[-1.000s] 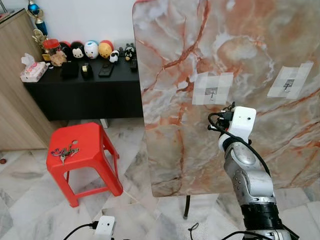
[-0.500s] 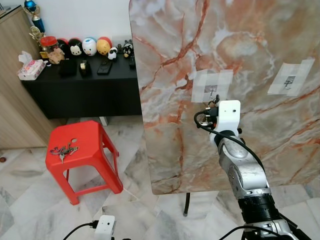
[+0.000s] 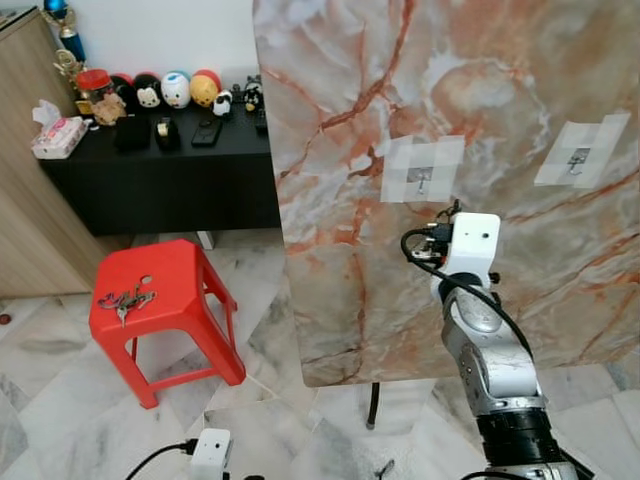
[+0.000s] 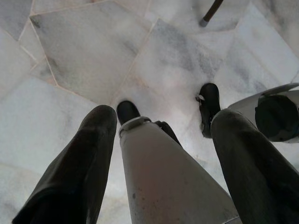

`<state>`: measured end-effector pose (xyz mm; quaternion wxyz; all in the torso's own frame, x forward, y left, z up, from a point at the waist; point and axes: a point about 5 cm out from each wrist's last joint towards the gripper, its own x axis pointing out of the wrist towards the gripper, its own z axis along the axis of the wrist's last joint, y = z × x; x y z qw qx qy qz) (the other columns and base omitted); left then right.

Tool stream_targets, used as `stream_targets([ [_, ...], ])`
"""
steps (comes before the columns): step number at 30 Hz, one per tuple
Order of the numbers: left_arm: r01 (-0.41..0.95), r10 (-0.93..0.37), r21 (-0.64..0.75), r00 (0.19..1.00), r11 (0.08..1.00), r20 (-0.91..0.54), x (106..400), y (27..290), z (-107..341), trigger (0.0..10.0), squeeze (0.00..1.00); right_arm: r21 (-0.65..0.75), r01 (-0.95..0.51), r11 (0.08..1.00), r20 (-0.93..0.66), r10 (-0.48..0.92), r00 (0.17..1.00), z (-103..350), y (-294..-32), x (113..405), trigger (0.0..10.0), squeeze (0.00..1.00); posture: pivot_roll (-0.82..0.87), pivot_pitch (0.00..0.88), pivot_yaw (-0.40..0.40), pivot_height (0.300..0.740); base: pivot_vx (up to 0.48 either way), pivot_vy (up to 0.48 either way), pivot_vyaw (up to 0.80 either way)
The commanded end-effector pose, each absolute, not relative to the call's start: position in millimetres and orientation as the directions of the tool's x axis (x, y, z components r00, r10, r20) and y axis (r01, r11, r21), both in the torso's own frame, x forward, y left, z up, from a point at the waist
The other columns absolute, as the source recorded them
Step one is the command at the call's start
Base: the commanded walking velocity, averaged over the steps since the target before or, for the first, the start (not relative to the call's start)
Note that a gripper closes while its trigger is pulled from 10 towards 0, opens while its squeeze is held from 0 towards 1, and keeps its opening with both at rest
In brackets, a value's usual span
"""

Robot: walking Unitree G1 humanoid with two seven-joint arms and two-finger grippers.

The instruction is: Hang keys on a hook

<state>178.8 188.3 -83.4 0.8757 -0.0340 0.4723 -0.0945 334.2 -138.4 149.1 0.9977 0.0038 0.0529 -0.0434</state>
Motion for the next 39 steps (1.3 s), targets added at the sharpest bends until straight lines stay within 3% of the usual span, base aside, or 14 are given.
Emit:
stream_targets([
  [1, 0.127, -0.195, -0.15, 0.525, 0.981, -0.829, 176, 192, -84, 10.0, 0.0, 0.018, 0.108, 0.994, -0.074, -0.106, 0.992, 158, -137, 339, 10.0, 0.0, -0.17, 0.081, 0.028, 0.727, 0.0, 0.0, 0.0],
  [10, 0.128, -0.197, -0.151, 0.523, 0.98, -0.829, 175, 193, -85, 10.0, 0.0, 0.043, 0.328, 0.944, -0.068, -0.325, 0.943, 160, -162, 337, 10.0, 0.0, -0.17, 0.087, 0.033, 0.727, 0.0, 0.0, 0.0],
  [22, 0.134, -0.202, -0.153, 0.523, 0.979, -0.828, 175, 194, -84, 10.0, 0.0, 0.053, 0.351, 0.935, -0.064, -0.348, 0.935, 159, -161, 336, 10.0, 0.0, -0.16, 0.086, 0.035, 0.727, 0.0, 0.0, 0.0],
  [30, 0.144, -0.208, -0.155, 0.522, 0.977, -0.827, 175, 193, -84, 10.0, 0.0, 0.113, 0.145, 0.983, 0.023, -0.148, 0.989, 173, -143, 338, 10.0, 0.0, -0.16, 0.087, 0.034, 0.727, 0.0, 0.0, 0.0],
  [39, 0.151, -0.214, -0.158, 0.521, 0.976, -0.826, 176, 192, -84, 10.0, 0.0, 0.1, 0.008, 0.995, 0.072, -0.015, 0.997, 173, -151, 316, 10.0, 0.0, -0.18, 0.088, 0.032, 0.727, 0.0, 0.0, 0.0],
])
